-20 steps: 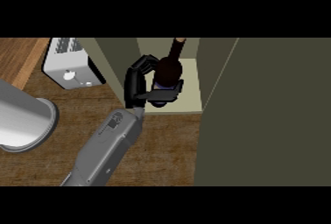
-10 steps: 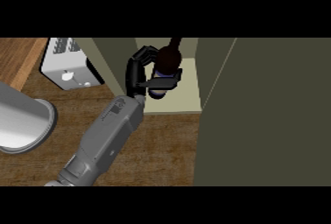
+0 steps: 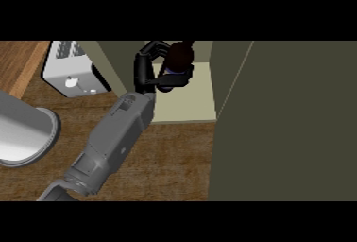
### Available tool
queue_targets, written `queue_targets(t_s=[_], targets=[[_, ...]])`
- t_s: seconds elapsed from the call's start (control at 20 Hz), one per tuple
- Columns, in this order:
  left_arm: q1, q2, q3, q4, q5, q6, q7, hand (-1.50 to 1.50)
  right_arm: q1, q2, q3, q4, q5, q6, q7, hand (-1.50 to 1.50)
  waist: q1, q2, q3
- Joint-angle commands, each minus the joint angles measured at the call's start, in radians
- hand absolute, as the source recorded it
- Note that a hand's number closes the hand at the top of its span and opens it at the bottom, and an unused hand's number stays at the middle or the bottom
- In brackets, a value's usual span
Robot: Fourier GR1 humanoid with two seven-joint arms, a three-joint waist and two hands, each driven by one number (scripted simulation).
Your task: Pick up the wine, place it into the cabinet and close the cabinet
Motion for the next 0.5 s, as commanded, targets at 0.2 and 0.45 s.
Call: queue_targets(t_s=[0.2,0.45], targets=[[-0.095,-0.006,0.087,0.174,0.038,-0.029,-0.071,1.5,0.014,0.011,0.014,-0.106,-0.077,-0.02,0.056,-1.5,-0.021,0.007,0.0],[-0.131,0.002,0.177,0.223,0.093,-0.095,-0.047,1.5,0.021,0.014,0.013,-0.061,-0.07,0.001,0.001,-1.5,-0.027,0.012,0.0]])
